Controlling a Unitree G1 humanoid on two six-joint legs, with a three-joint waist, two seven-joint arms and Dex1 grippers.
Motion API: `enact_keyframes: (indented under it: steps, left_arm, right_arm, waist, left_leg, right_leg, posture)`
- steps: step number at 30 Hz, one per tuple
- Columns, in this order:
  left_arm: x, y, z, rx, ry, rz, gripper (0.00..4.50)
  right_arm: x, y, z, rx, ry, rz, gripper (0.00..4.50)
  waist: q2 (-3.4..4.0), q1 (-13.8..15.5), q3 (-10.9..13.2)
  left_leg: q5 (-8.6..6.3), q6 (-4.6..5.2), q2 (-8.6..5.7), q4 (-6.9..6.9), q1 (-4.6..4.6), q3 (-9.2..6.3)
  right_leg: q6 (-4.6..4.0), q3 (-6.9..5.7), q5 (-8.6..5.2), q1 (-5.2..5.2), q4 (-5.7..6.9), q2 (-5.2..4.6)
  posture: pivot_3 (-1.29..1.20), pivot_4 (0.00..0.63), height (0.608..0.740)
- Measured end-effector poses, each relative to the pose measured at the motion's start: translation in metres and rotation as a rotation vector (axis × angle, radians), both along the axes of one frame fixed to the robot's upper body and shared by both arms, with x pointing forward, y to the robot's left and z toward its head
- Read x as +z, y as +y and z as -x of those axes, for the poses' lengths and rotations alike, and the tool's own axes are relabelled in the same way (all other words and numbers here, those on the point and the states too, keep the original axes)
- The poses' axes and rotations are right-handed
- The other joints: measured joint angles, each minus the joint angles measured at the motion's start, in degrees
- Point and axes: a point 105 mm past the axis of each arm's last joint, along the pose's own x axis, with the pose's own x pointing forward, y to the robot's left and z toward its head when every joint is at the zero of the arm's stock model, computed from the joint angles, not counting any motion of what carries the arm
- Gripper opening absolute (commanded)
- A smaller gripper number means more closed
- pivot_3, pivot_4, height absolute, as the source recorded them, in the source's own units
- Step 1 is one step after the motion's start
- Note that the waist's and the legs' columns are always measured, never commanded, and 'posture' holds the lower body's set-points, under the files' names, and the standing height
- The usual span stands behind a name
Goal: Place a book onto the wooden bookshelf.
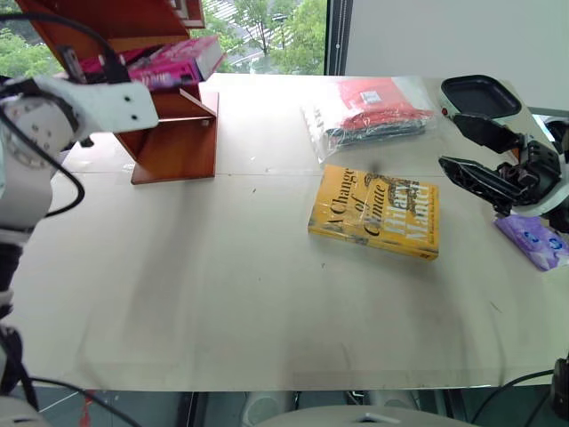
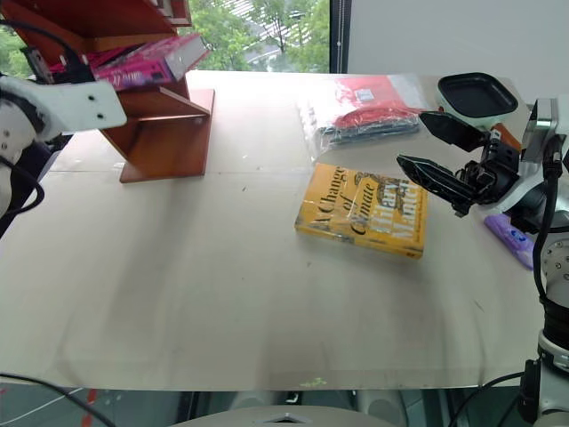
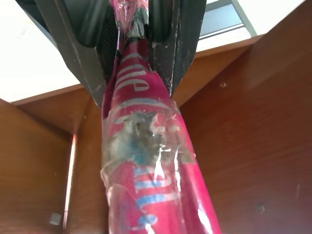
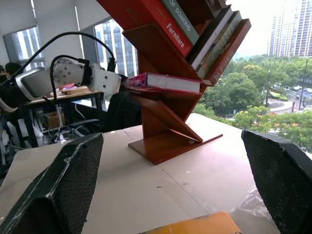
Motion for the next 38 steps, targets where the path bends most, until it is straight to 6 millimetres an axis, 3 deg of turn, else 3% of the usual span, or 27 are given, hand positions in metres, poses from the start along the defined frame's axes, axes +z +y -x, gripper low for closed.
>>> enact_keyframes:
  steps: [7,8,13,16,19,22,23,25,26,27,29,31,38]
  left_arm:
    - [0.006,0.011,-0.007,0.068,-0.005,0.023,3.99]
    - [0.006,0.011,-0.007,0.070,-0.005,0.023,4.29]
    - [0.008,0.014,-0.002,0.079,-0.040,0.052,4.40]
    - [0.014,-0.004,0.006,-0.030,-0.138,0.156,4.40]
    - [0.011,-0.041,0.019,-0.277,-0.300,0.356,4.40]
    - [-0.037,-0.064,0.033,-0.418,-0.270,0.710,4.40]
    - [-0.069,-0.069,0.039,-0.425,-0.200,0.886,4.40]
    - [-0.095,-0.071,0.042,-0.403,-0.116,0.982,4.40]
    - [-0.130,-0.086,0.067,-0.411,0.012,1.150,4.40]
    - [-0.143,-0.093,0.076,-0.412,0.071,1.191,4.40]
    - [-0.197,-0.111,0.105,-0.344,0.318,1.324,4.40]
    - [-0.233,-0.119,0.127,-0.250,0.474,1.428,4.40]
    - [-0.251,-0.131,0.141,-0.201,0.505,1.564,4.40]
  right_arm:
    - [-0.005,-0.002,0.000,-0.035,0.021,-0.002,4.50]
    - [-0.006,-0.002,0.000,-0.037,0.023,-0.002,4.50]
    - [-0.011,-0.006,0.002,-0.047,0.037,-0.003,4.50]
    - [-0.019,-0.015,0.005,-0.076,0.051,0.003,4.50]
    - [-0.040,-0.023,0.006,-0.148,0.070,0.070,4.50]
    - [-0.077,-0.037,0.009,-0.222,0.133,0.160,4.50]
    - [-0.095,-0.043,0.011,-0.254,0.160,0.183,4.50]
    - [-0.107,-0.048,0.013,-0.275,0.179,0.187,4.50]
    - [-0.126,-0.054,0.019,-0.333,0.176,0.232,4.50]
    - [-0.135,-0.056,0.022,-0.349,0.191,0.245,4.50]
    - [-0.166,-0.067,0.032,-0.394,0.263,0.295,4.50]
    - [-0.189,-0.074,0.041,-0.429,0.316,0.313,4.50]
    - [-0.216,-0.081,0.053,-0.454,0.320,0.377,4.50]
  waist:
    - [-0.02,-0.2,0.0]
    - [-0.02,-0.1,0.0]
    - [-0.03,-0.1,0.0]
    - [-0.06,0.2,0.0]
    - [0.01,0.4,-0.2]
    - [0.07,0.2,-0.3]
    - [0.02,-0.1,-0.3]
    - [-0.03,-0.2,-0.3]
    - [0.19,-0.2,-0.5]
    - [0.28,-0.2,-0.7]
    - [0.33,0.0,-0.7]
    - [0.34,0.2,-0.7]
    - [0.41,0.1,-0.7]
  left_leg:
    - [0.00,0.00,0.01,0.01,-0.04,0.04]
    - [0.00,0.00,0.01,0.02,-0.04,0.04]
    - [0.00,0.00,0.01,0.07,-0.04,0.04]
    - [0.00,0.00,0.02,0.14,-0.08,-0.01]
    - [0.00,0.00,0.02,0.16,-0.05,-0.01]
    - [-0.01,0.01,0.02,0.18,-0.02,0.05]
    - [-0.01,0.00,0.08,0.19,0.05,0.11]
    - [0.01,-0.02,0.09,0.23,0.14,0.17]
    - [-0.01,-0.03,0.11,0.11,0.48,0.22]
    - [-0.02,-0.01,0.12,0.04,0.57,0.22]
    - [-0.04,0.02,0.12,0.01,0.62,0.24]
    - [-0.04,0.03,0.13,0.01,0.65,0.22]
    - [-0.20,0.33,0.16,0.02,1.37,0.26]
  right_leg:
    - [0.01,0.04,0.00,-0.10,0.04,0.04]
    - [0.01,0.03,0.00,-0.10,0.05,0.04]
    - [0.01,0.05,0.01,-0.10,0.10,0.03]
    - [0.01,0.02,0.01,-0.10,0.11,-0.01]
    - [0.03,0.03,0.02,-0.01,0.02,-0.07]
    - [0.08,0.08,0.05,0.00,0.03,-0.07]
    - [0.08,0.13,0.05,0.02,0.09,0.01]
    - [0.07,0.20,0.06,0.00,0.34,0.03]
    - [0.05,0.29,0.04,0.30,0.28,0.02]
    - [0.06,0.29,0.04,0.41,0.16,0.02]
    - [0.05,0.30,0.04,0.49,0.09,0.03]
    - [0.04,0.29,0.04,0.52,0.10,0.02]
    - [-0.24,0.30,-0.06,1.21,0.00,0.04]
  posture:
    - [0.00,0.150,0.720]
    - [0.00,0.150,0.720]
    - [0.00,0.150,0.720]
    - [0.00,0.150,0.720]
    - [0.00,0.150,0.720]
    - [0.00,0.150,0.720]
    - [0.00,0.150,0.720]
    - [0.00,0.150,0.720]
    - [0.00,0.150,0.720]
    - [0.00,0.150,0.720]
    - [0.00,0.150,0.720]
    - [0.00,0.150,0.720]
    - [0.00,0.150,0.720]
